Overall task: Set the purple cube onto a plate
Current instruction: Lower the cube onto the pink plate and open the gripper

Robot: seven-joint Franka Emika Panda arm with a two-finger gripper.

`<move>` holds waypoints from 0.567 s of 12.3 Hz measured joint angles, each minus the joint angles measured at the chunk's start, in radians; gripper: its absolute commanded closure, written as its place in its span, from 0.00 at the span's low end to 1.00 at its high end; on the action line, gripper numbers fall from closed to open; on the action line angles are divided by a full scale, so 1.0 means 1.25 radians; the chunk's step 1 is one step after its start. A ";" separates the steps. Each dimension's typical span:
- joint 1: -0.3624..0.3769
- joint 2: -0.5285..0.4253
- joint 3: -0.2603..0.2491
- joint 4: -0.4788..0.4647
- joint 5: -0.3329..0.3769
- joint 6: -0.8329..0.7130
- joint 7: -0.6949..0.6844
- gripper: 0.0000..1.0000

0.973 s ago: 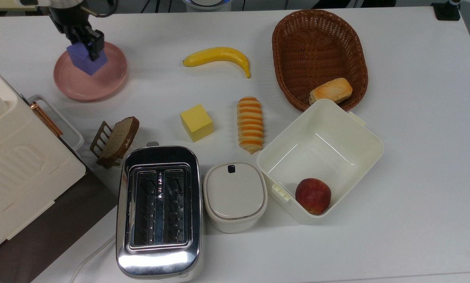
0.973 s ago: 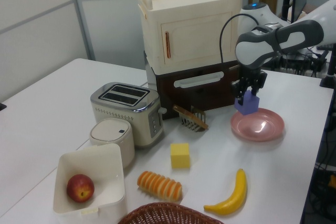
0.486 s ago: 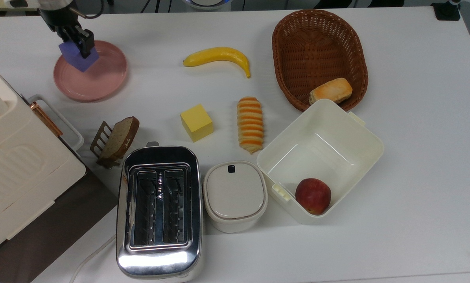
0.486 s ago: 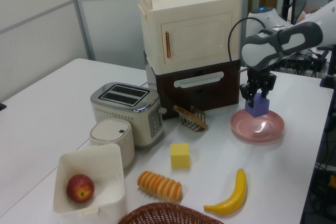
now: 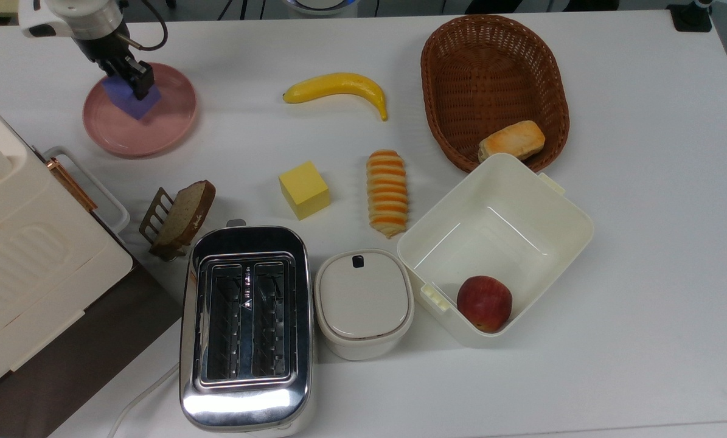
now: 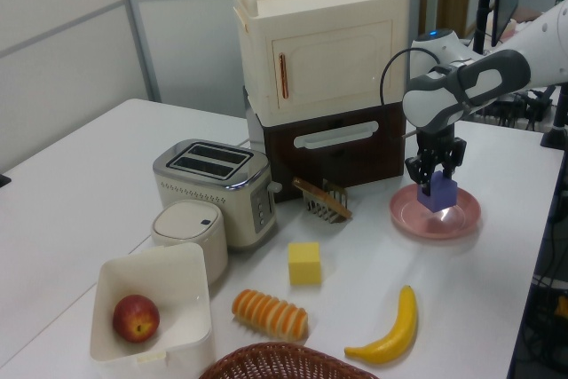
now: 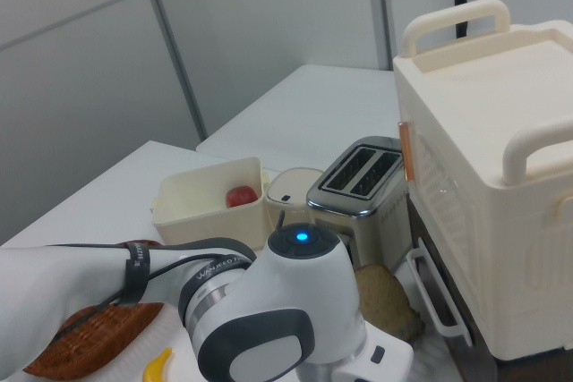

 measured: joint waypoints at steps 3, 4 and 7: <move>0.000 0.001 0.000 0.001 0.000 0.000 0.000 0.00; 0.000 0.001 0.000 0.001 0.000 0.000 0.000 0.00; 0.000 0.004 0.000 0.001 0.000 0.000 0.000 0.00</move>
